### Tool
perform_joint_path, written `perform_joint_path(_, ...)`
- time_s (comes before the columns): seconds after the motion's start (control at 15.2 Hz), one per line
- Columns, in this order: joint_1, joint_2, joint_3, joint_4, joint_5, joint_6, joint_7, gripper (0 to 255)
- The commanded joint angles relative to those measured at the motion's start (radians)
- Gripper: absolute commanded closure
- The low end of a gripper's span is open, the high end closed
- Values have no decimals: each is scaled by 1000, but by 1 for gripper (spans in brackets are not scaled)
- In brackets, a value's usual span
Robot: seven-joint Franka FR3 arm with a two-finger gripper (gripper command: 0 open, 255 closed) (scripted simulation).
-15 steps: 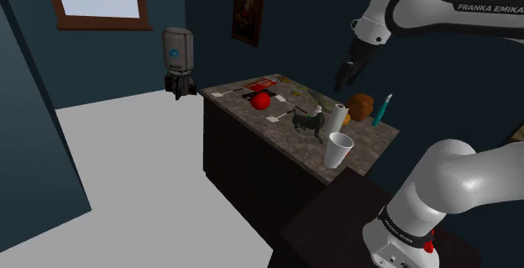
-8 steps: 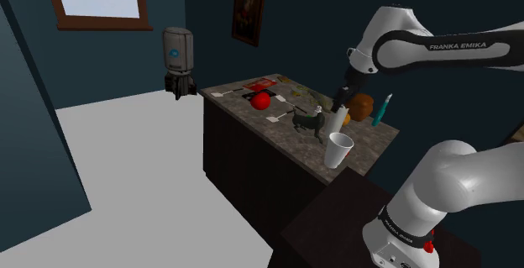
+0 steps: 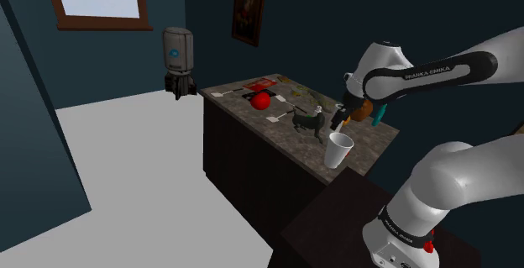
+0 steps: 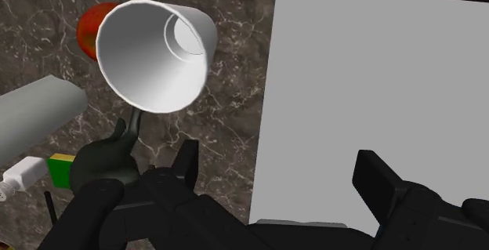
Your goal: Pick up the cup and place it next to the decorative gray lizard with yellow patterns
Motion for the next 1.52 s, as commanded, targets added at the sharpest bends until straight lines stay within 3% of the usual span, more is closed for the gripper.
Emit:
perform_joint_path(0.0, -23, 51, -29, -29, -32, 88, -16, 0)
perform_joint_path(0.59, -91, 465, -170, -41, -131, 541, -96, 0)
perform_joint_path(0.92, -73, 567, -185, -28, -106, 630, -109, 0)
perform_joint_path(1.12, -45, 656, -198, -16, -40, 706, -151, 0)
perform_joint_path(1.45, -46, 656, -197, -16, -39, 706, -151, 0)
